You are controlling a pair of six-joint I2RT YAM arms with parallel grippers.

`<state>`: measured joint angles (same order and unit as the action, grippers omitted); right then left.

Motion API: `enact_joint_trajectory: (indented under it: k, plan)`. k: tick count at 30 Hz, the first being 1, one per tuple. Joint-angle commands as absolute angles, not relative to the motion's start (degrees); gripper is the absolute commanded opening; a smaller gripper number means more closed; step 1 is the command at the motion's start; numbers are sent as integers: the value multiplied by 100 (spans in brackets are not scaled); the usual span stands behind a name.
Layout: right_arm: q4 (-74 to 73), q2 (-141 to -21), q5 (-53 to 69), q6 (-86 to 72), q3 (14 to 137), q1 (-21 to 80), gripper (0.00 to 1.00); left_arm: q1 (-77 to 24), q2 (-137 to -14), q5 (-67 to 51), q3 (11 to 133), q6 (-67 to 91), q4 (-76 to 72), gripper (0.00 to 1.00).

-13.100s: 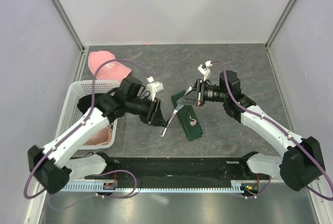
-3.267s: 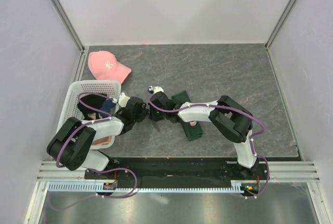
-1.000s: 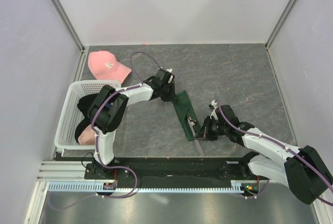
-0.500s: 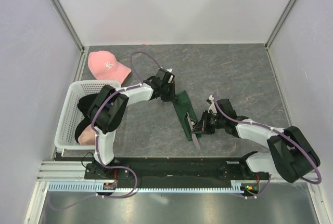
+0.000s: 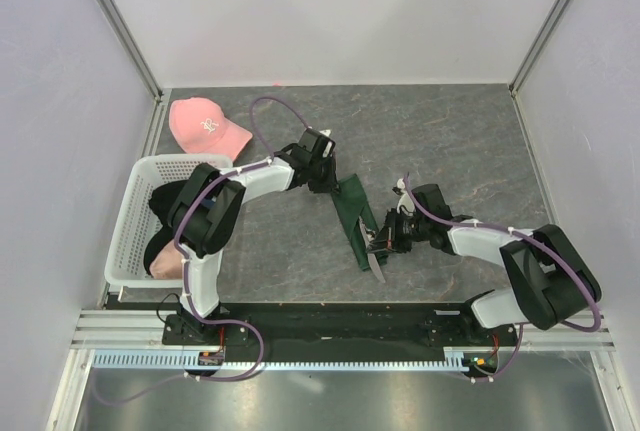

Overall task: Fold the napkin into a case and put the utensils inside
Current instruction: Insert the knife into the folded napkin.

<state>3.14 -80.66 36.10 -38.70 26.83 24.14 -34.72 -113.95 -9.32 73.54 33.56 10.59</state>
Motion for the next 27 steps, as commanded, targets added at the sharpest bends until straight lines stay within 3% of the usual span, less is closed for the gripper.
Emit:
enact_joint_trajectory:
  k: [1, 27]
  plan:
    - [439, -8200, 3797, -3604, 2821, 2356, 0, -3384, -11372, -835, 7892, 3129, 1239, 2]
    - [545, -9272, 3955, -3516, 3876, 2303, 0, -3401, -11733, -1037, 7471, 3208, 932, 2]
